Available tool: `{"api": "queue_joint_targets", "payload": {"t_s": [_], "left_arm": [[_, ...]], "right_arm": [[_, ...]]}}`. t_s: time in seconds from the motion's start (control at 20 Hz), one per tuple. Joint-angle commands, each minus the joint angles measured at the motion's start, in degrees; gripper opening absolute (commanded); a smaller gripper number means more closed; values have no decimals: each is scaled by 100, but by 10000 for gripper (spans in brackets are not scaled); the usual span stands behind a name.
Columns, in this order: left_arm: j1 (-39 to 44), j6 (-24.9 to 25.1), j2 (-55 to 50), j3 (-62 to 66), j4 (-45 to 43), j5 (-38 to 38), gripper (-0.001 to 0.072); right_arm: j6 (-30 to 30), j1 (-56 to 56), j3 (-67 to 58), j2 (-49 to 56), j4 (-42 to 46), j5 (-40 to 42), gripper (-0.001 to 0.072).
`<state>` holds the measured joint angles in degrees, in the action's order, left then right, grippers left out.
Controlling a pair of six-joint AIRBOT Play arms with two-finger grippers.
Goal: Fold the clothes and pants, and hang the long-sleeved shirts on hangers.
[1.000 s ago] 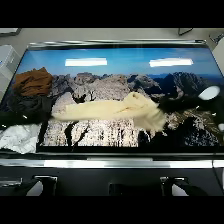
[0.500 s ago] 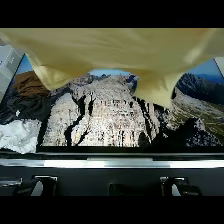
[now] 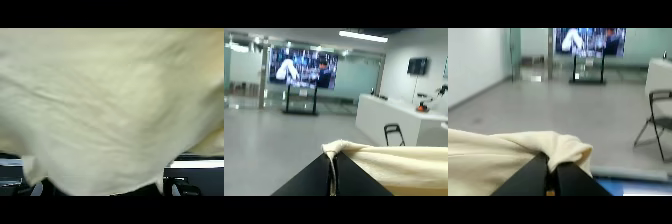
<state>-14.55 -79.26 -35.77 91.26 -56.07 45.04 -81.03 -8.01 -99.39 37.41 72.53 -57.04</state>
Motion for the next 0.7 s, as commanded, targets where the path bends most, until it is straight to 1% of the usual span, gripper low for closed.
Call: {"api": "queue_joint_targets", "payload": {"t_s": [0.0, 0.05, 0.1, 0.15, 0.2, 0.25, 0.3, 0.4, 0.5, 0.65], "left_arm": [[35, 48, -619, -872, -352, 927, 19], [118, 216, -918, -1394, -350, 874, 19], [199, 363, -1237, -1869, -350, 796, 19], [286, 455, -1593, -2302, -350, 658, 19], [365, 452, -2028, -2704, -350, 415, 19], [433, 452, -2487, -2955, -350, 219, 20], [459, 450, -2914, -3008, -350, 201, 20], [463, 428, -3591, -2955, -179, 247, 20], [463, 426, -4009, -2953, 76, 249, 20], [476, 426, -4422, -2953, 385, 358, 21]], "right_arm": [[-83, 4, 247, 994, 420, -2098, 34], [-92, 4, 568, 1453, 297, -2173, 34], [-184, 4, 951, 1941, 138, -2046, 34], [-291, 4, 1335, 2413, -28, -1700, 34], [-516, 4, 1683, 2905, -199, -1108, 34], [-953, 4, 1902, 3453, -444, -527, 34], [-1405, 4, 1926, 3991, -750, -387, 34], [-1856, 7, 1926, 4739, -1521, -595, 34], [-1862, 20, 1926, 5241, -2245, -857, 34], [-1770, 94, 1930, 5528, -2201, -837, 35]]}}
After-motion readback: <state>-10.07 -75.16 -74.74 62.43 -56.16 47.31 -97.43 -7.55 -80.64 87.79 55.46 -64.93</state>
